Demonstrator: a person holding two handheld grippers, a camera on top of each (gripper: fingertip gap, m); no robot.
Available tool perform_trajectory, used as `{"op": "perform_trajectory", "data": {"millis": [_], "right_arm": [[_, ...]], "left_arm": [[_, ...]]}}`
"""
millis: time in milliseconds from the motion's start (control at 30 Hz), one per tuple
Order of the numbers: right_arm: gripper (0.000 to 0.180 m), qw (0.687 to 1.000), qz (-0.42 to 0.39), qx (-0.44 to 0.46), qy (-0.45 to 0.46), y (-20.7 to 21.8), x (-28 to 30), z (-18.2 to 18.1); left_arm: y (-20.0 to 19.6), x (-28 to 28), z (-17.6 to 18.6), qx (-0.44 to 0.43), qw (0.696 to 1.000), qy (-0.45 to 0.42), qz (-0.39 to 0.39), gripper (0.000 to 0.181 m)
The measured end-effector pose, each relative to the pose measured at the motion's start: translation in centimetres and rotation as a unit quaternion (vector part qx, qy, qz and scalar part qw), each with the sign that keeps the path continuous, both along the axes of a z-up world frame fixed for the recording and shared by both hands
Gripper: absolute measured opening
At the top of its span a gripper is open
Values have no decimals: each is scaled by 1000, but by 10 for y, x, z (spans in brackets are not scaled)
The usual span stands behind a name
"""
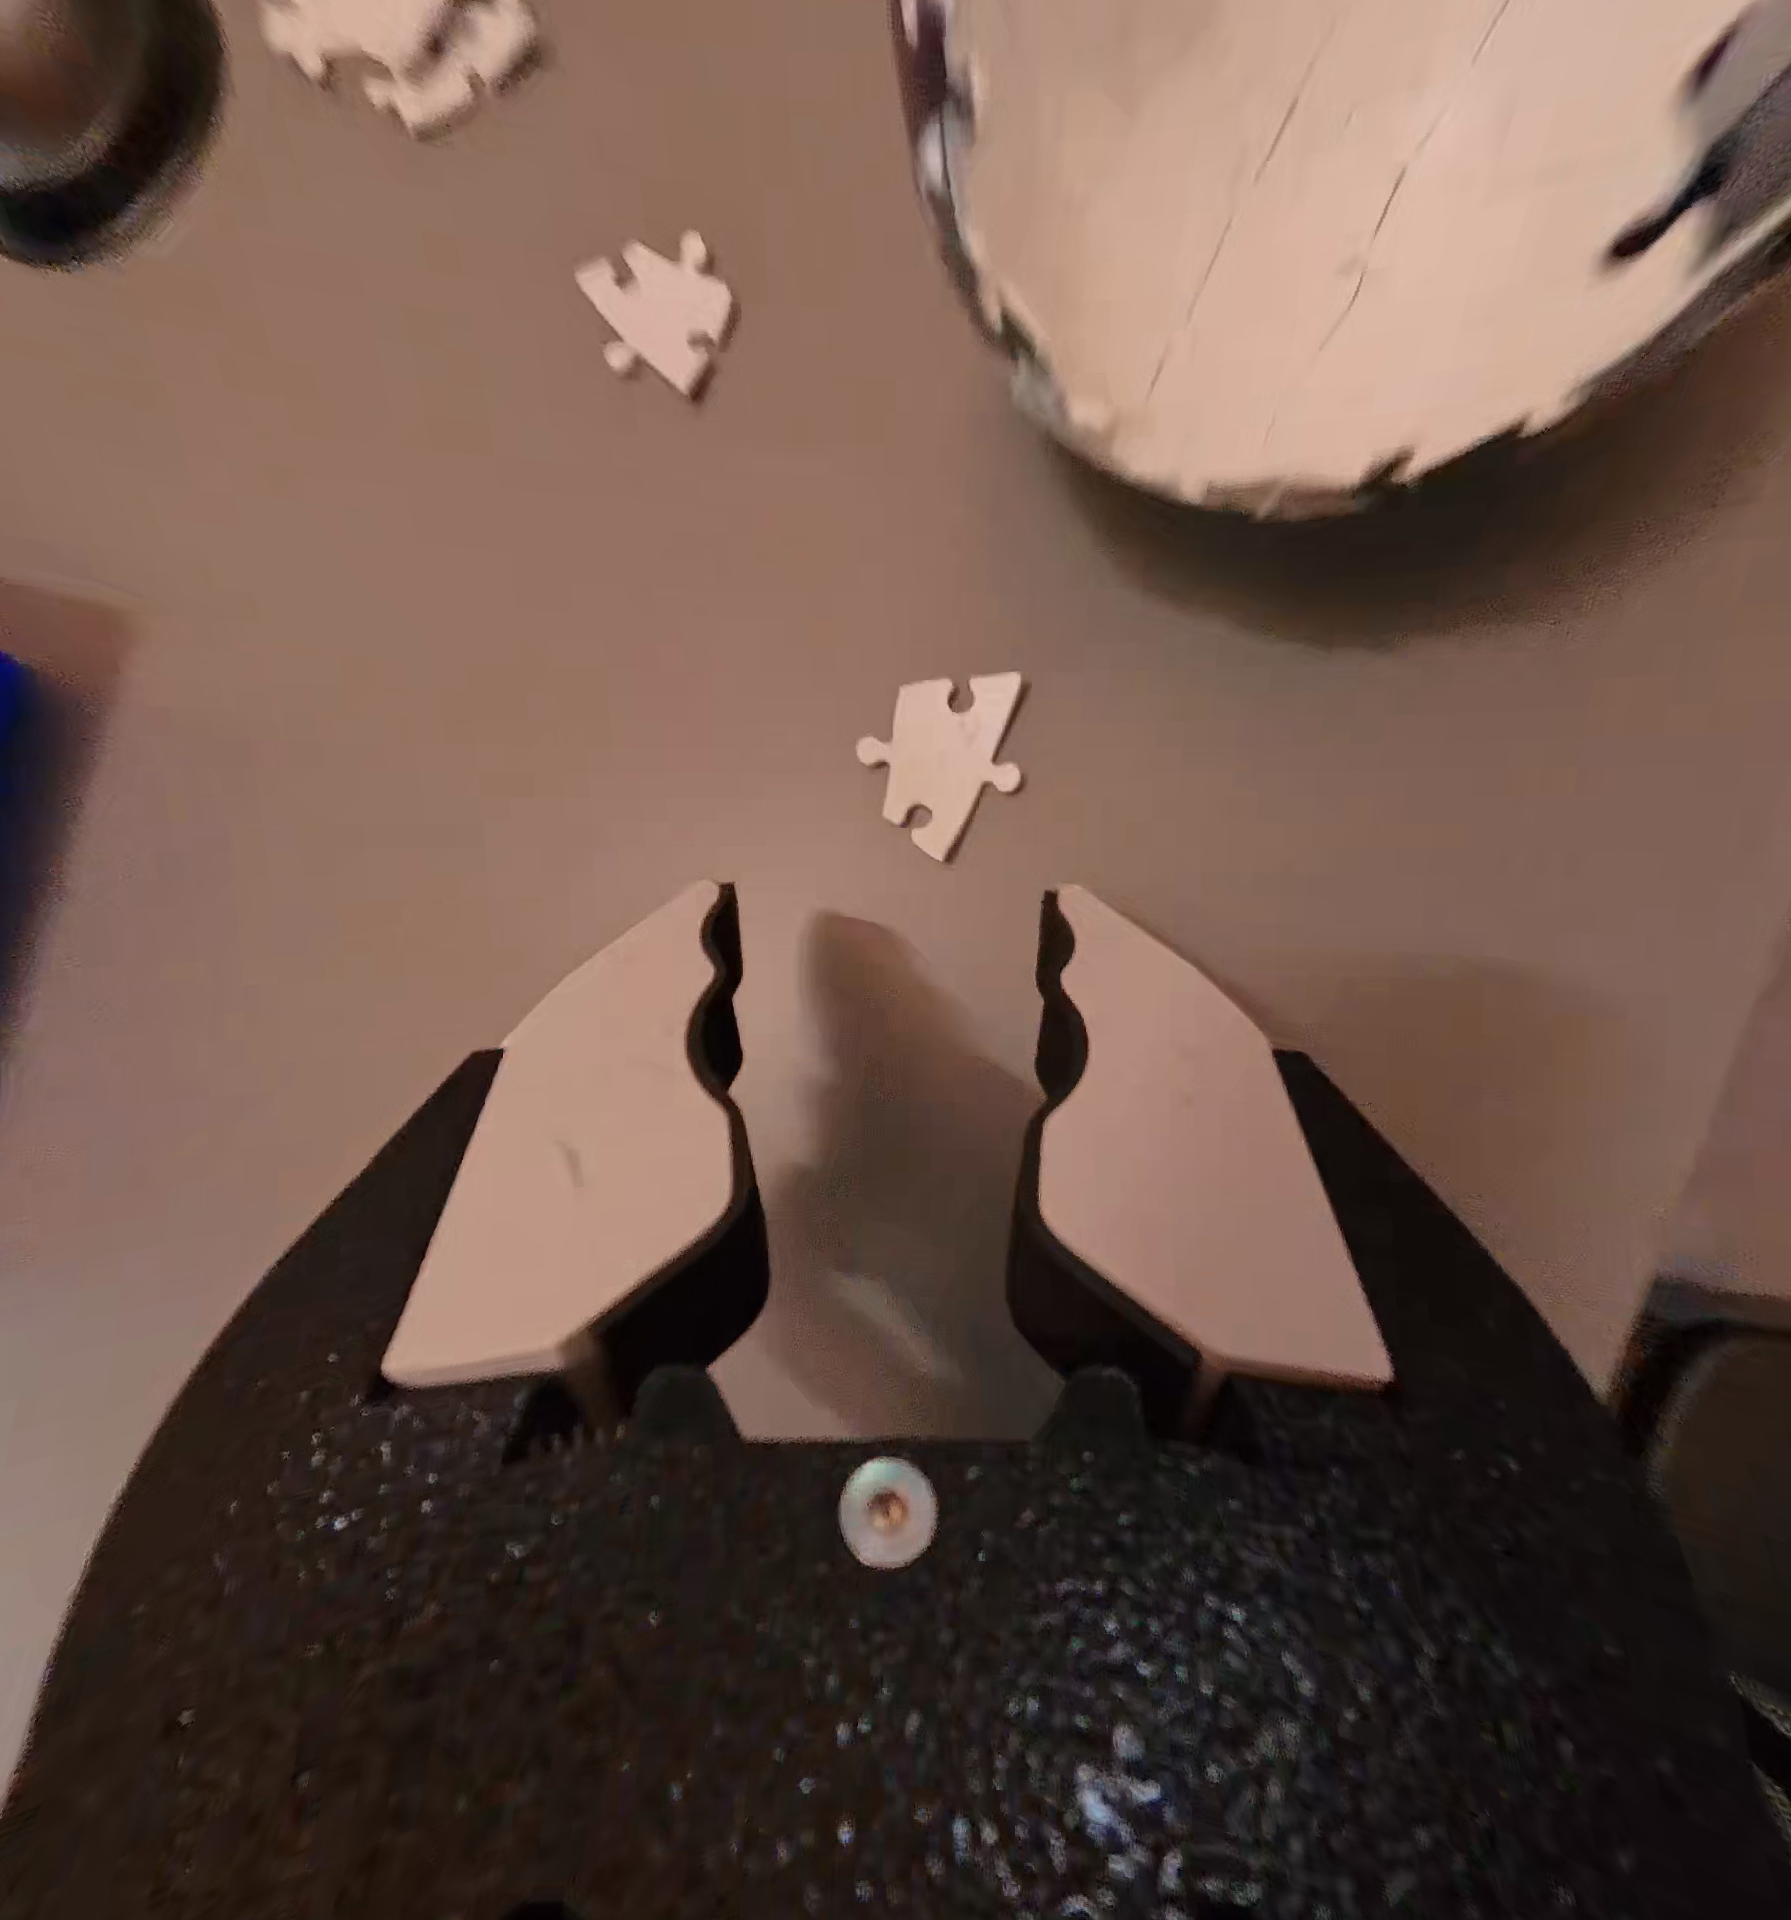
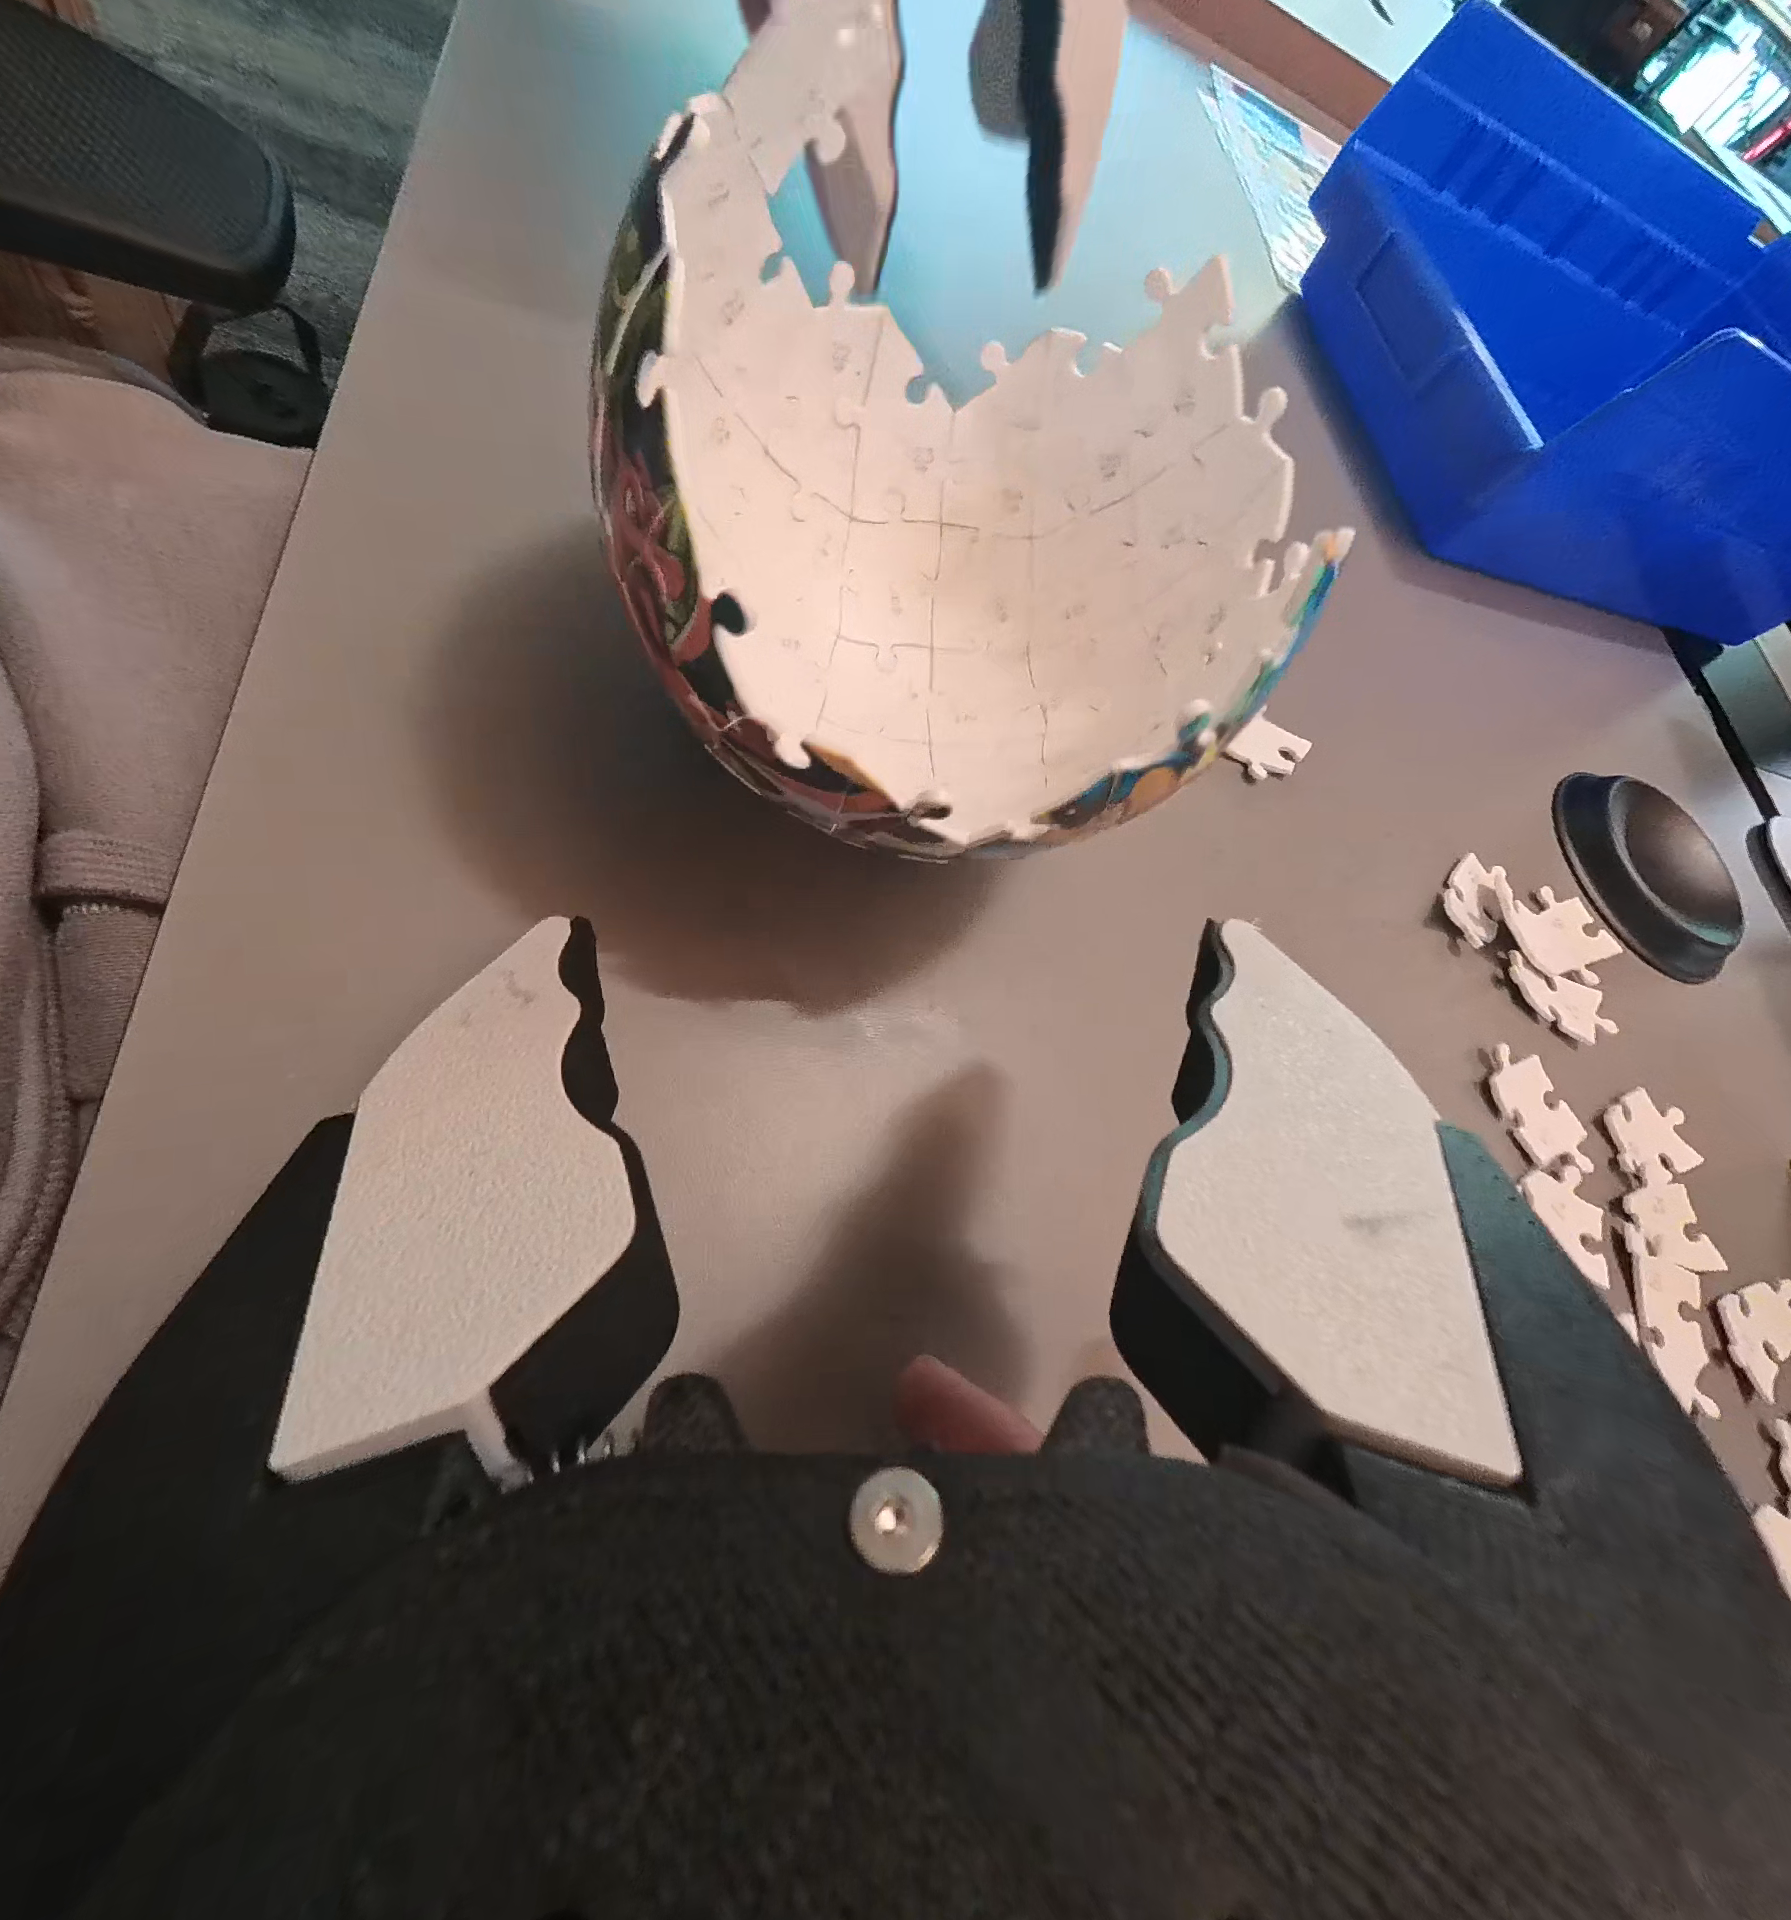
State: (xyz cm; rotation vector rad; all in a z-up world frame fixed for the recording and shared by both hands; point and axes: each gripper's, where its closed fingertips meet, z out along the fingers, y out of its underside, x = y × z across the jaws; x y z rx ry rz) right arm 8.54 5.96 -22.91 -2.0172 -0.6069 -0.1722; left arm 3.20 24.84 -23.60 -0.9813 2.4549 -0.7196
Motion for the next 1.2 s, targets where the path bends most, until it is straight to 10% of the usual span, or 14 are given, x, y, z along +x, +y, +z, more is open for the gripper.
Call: {"op": "perform_trajectory", "data": {"millis": [767,1200], "right_arm": [[106,999,42,8,24,-1,36,15],[93,969,10,121,214,31,79,96]], "left_arm": [[-8,27,-20,-22,998,-33,53,14],[11,41,62,-14,956,-233,178,8]]}}
